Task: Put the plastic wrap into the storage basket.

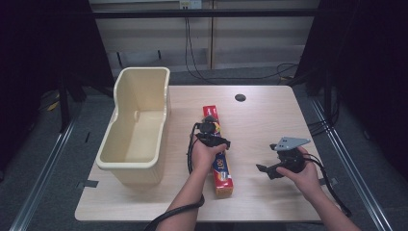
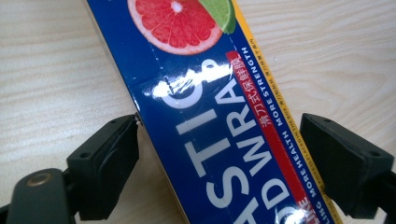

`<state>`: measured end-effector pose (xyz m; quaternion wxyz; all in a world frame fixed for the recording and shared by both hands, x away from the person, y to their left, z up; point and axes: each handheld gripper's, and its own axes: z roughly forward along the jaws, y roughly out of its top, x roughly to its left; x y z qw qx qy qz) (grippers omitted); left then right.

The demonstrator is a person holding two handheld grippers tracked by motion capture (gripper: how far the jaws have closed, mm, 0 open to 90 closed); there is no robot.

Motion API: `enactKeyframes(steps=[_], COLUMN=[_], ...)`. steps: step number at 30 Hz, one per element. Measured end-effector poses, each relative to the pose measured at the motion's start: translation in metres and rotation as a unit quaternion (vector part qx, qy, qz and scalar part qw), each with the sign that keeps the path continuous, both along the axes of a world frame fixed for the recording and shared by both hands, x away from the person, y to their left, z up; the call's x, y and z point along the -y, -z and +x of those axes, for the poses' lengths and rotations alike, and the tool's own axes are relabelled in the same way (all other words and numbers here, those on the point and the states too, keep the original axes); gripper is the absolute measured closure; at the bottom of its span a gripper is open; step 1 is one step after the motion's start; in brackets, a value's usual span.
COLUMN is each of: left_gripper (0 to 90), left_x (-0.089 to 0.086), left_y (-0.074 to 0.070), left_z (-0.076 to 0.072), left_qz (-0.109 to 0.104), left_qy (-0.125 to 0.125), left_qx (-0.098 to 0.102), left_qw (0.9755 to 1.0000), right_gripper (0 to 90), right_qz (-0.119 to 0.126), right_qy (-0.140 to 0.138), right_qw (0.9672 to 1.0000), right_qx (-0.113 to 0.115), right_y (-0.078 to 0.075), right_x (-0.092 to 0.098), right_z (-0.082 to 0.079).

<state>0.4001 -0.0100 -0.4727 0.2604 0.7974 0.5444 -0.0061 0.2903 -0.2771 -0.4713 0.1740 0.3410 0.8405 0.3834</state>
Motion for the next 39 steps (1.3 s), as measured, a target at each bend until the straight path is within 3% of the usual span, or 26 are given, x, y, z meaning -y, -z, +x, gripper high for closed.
enactKeyframes(steps=[2,4,8,13,23,28,31,34,39], left_gripper=[13.9,14.8,16.6,21.4,34.1,32.4,32.0,30.8,30.0], left_x=[0.0,-0.001,-0.003,-0.005,-0.013,-0.01,-0.009,-0.007,-0.004], left_y=[0.0,0.001,0.001,-0.004,-0.014,-0.012,-0.012,-0.008,-0.004], left_z=[0.001,0.001,0.002,0.002,0.003,0.006,0.008,0.011,0.013], left_qz=[0.001,-0.015,-0.022,-0.009,0.036,0.036,0.036,0.024,0.035], left_qy=[0.002,-0.013,-0.022,-0.019,-0.002,-0.008,-0.01,-0.018,-0.017], left_qx=[-0.002,-0.019,-0.03,-0.047,-0.038,-0.032,-0.039,-0.035,-0.029], left_qw=[1.0,0.9996,0.9991,0.9987,0.9986,0.9988,0.9985,0.9989,0.9988], right_gripper=[4.7,4.9,5.0,5.0,5.2,5.1,5.1,5.1,5.1], right_qz=[0.001,0.002,0.002,0.004,0.006,0.005,0.004,0.005,0.005], right_qy=[0.002,0.004,0.003,0.005,0.004,0.006,0.006,0.006,0.008], right_qw=[1.0,1.0,1.0,1.0,1.0,1.0,1.0,1.0,1.0], right_qx=[-0.002,-0.001,0.002,0.003,0.004,0.005,0.005,0.004,0.004], right_y=[0.0,0.0,0.0,-0.001,-0.002,-0.001,-0.001,0.0,-0.001], right_x=[0.0,-0.001,0.0,0.0,0.001,0.0,0.0,0.0,0.0], right_z=[0.0,0.0,0.0,0.0,0.0,0.0,0.0,0.0,0.0])
